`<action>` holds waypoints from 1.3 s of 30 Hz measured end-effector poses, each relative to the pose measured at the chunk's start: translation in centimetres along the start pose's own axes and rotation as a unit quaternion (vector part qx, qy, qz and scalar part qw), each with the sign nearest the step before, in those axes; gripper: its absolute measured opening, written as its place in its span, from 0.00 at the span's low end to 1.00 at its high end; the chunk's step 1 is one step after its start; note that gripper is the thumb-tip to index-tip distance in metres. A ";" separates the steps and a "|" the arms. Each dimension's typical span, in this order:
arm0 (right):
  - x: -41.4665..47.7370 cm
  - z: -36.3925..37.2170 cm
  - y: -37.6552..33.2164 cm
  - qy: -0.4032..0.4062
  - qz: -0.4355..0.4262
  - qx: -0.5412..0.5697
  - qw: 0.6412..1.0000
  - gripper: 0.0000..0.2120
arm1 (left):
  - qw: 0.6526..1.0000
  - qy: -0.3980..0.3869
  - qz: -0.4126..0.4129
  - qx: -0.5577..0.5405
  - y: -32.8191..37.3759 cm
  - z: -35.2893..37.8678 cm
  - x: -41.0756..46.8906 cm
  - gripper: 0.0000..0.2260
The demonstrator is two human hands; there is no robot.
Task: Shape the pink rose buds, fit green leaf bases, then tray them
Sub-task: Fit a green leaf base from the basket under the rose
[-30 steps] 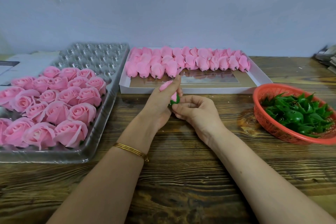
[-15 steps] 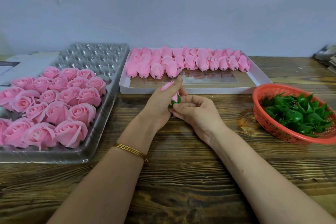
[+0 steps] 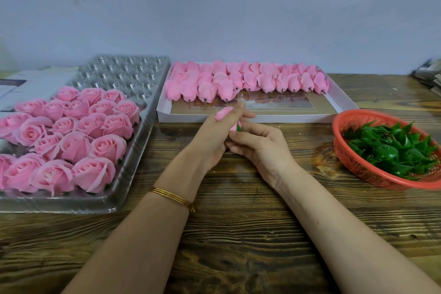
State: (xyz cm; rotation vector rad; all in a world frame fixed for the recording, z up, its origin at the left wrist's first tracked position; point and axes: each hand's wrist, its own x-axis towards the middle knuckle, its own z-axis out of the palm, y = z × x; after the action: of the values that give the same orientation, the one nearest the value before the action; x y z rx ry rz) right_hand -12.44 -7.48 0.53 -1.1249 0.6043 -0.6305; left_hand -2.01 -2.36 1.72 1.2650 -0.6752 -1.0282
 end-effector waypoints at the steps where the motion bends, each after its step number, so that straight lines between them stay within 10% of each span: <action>1: 0.0 0.0 0.0 0.002 -0.003 -0.002 1.000 0.07 | 1.000 0.000 0.000 -0.005 0.0 0.0 0.0 0.14; 22: -0.2 0.6 -0.6 -0.031 0.043 0.068 0.996 0.09 | 0.993 -0.095 0.008 -0.061 0.1 -1.2 0.1 0.08; 39: -0.2 0.3 -0.7 -0.045 0.092 0.092 0.991 0.10 | 0.995 -0.003 -0.018 -0.102 0.1 -0.5 0.6 0.17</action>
State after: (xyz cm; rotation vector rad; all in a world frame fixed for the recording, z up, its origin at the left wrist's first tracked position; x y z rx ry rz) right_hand -12.45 -7.40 1.26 -0.9089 0.5531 -0.4640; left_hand -1.30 -2.64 1.59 1.0993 -0.5403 -1.1019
